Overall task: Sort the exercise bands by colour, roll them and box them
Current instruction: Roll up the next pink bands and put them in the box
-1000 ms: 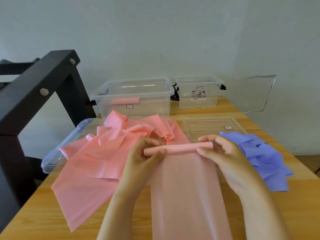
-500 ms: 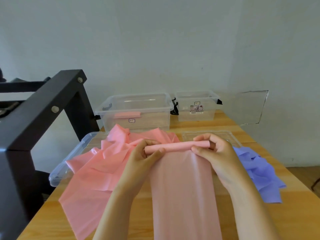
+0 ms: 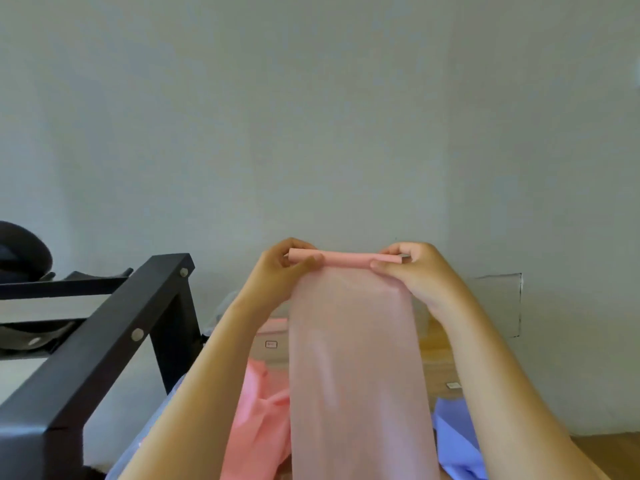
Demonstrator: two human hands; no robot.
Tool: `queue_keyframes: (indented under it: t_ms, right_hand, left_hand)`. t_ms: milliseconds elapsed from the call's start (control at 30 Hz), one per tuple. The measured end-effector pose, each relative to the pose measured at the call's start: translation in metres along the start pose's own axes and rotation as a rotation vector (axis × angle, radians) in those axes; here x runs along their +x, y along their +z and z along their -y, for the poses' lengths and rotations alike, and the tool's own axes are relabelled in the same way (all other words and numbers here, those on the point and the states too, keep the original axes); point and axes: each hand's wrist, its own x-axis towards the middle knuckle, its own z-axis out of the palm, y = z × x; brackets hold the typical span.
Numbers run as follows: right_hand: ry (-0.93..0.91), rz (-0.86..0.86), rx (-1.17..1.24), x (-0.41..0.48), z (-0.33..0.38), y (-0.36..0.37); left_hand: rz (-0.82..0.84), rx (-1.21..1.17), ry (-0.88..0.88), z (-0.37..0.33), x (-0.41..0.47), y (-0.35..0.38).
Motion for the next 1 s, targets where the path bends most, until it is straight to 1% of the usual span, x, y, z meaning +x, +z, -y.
queue_keyframes:
  t_ms: [133, 233, 333, 400, 467, 567, 633, 700, 767, 833, 933, 1000]
  right_hand:
    - [-0.102, -0.052, -0.039, 0.027, 0.045, -0.011]
    - [-0.113, -0.037, -0.039, 0.039, 0.066, -0.017]
    - [-0.072, 0.004, 0.002, 0.043, 0.082, -0.022]
    - [-0.11, -0.002, 0.008, 0.046, 0.091, -0.023]
    - [-0.202, -0.036, -0.021, 0.049, 0.097, -0.023]
    - [-0.399, -0.145, -0.062, 0.054, 0.098, -0.02]
    - [-0.501, -0.205, 0.001, 0.055, 0.096, -0.016]
    - [-0.543, -0.243, 0.085, 0.054, 0.089, -0.011]
    - [-0.538, -0.259, 0.124, 0.053, 0.079, -0.007]
    - [-0.475, -0.23, 0.136, 0.052, 0.066, -0.003]
    - [-0.307, -0.098, 0.267, 0.048, 0.045, 0.007]
    - [-0.225, -0.039, 0.352, 0.043, 0.03, 0.015]
  left_hand:
    - [0.012, 0.123, 0.118, -0.044, 0.034, -0.014]
    - [-0.006, 0.165, 0.15, -0.067, 0.047, -0.019]
    - [0.007, 0.082, 0.148, -0.082, 0.051, -0.019]
    - [0.013, 0.01, 0.149, -0.087, 0.052, -0.019]
    - [0.001, -0.039, 0.173, -0.089, 0.055, -0.02]
    - [-0.056, -0.041, 0.313, -0.091, 0.06, -0.022]
    - [-0.059, -0.091, 0.389, -0.095, 0.06, -0.019]
    - [-0.039, -0.139, 0.426, -0.095, 0.059, -0.017]
    - [-0.023, -0.119, 0.422, -0.087, 0.06, -0.015]
    - [-0.014, -0.077, 0.372, -0.07, 0.062, -0.015]
    - [-0.023, -0.05, 0.269, -0.041, 0.062, -0.011]
    - [-0.036, -0.062, 0.207, -0.024, 0.059, -0.008]
